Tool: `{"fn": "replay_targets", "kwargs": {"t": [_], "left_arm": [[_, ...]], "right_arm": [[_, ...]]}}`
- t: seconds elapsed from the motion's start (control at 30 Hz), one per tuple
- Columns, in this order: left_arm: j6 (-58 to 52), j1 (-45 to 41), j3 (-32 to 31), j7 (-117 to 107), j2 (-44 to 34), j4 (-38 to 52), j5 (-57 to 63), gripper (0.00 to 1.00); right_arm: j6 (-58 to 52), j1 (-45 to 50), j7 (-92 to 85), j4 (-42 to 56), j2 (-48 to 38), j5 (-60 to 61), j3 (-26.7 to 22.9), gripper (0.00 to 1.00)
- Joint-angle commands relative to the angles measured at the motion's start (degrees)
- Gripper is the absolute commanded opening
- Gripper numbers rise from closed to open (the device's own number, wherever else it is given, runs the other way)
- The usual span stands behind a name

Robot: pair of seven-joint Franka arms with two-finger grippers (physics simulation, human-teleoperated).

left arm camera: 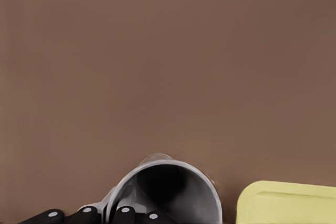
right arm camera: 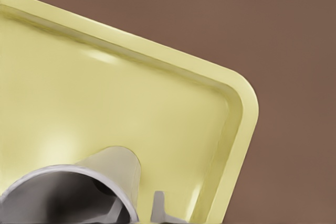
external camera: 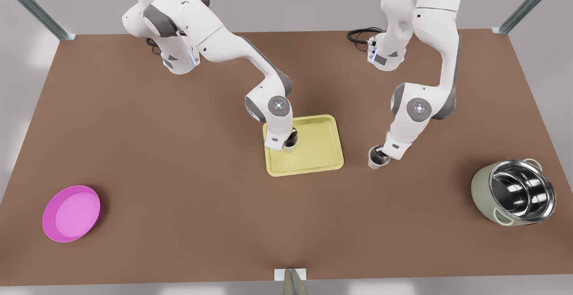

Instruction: Use the left arm to pick up the white IKEA cup from the tray and place it on the middle-left position; use the right arm to pick up the white IKEA cup from the tray and place it on the middle-right position

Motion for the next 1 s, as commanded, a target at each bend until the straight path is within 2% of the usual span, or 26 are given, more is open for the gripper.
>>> {"fn": "replay_targets", "kwargs": {"t": [0.0, 0.07, 0.13, 0.23, 0.3, 0.5, 0.53, 0.57, 0.73, 0.77, 0.9, 0.97], "left_arm": [[1.97, 1.49, 0.59, 24.75, 1.74, -0.1, 0.09, 0.03], [4.61, 2.72, 0.67, 25.01, 3.94, 0.08, -0.7, 0.03], [6.19, 2.73, 0.67, 24.84, 5.35, 0.17, -1.75, 0.03], [6.28, 2.73, 0.58, 25.01, 5.53, -0.01, -4.65, 0.03], [5.75, 2.64, 0.58, 28.08, 5.44, -0.1, -11.33, 0.03], [6.19, 2.64, 0.59, 28.62, 8.25, 0.17, -11.69, 0.03], [6.19, 2.64, 0.59, 28.7, 8.16, 0.26, -11.69, 0.3], [6.37, 2.64, 0.67, 28.7, 7.64, 0.26, -11.6, 1.0], [5.4, 2.64, 0.76, 28.53, 5.53, 2.1, -11.51, 1.0], [1.46, 2.64, 1.2, 28.53, 4.91, 4.99, -11.34, 1.0], [-40.46, 2.64, 3.75, 22.29, 4.91, 35.4, -11.51, 1.0], [-46.1, 2.64, 3.92, 22.29, 4.65, 40.86, -11.16, 1.0]], "right_arm": [[0.58, 0.0, 2.18, 0.07, -0.07, -0.48, 0.0, 0.24], [0.49, 0.0, 2.09, 0.07, -0.07, -0.48, 0.0, 0.14], [0.05, -0.18, 1.92, 0.16, -0.77, -0.48, 0.0, 0.11], [-6.8, -1.93, -0.19, 0.16, -6.04, -0.48, -0.62, 0.01], [-11.81, -6.5, -7.57, 0.25, -9.47, -0.39, -0.62, 0.01], [-15.42, -20.48, -31.21, 0.69, -12.46, -0.48, -0.62, 0.01], [-15.42, -22.23, -34.38, 1.48, -12.11, -0.48, -0.62, 0.01], [-15.42, -24.17, -36.66, 1.83, -12.02, -0.74, -0.62, 0.01], [-14.98, -30.5, -43.26, 2.27, -9.12, -1.09, -0.79, 0.01], [-14.63, -31.2, -43.26, 2.36, -8.42, -2.94, -0.79, 0.01], [-12.61, -33.66, -44.14, 6.49, -1.83, -5.13, -0.79, 0.01], [-8.74, -34.37, -44.14, 6.49, 0.46, -6.71, -1.14, 0.01]]}}
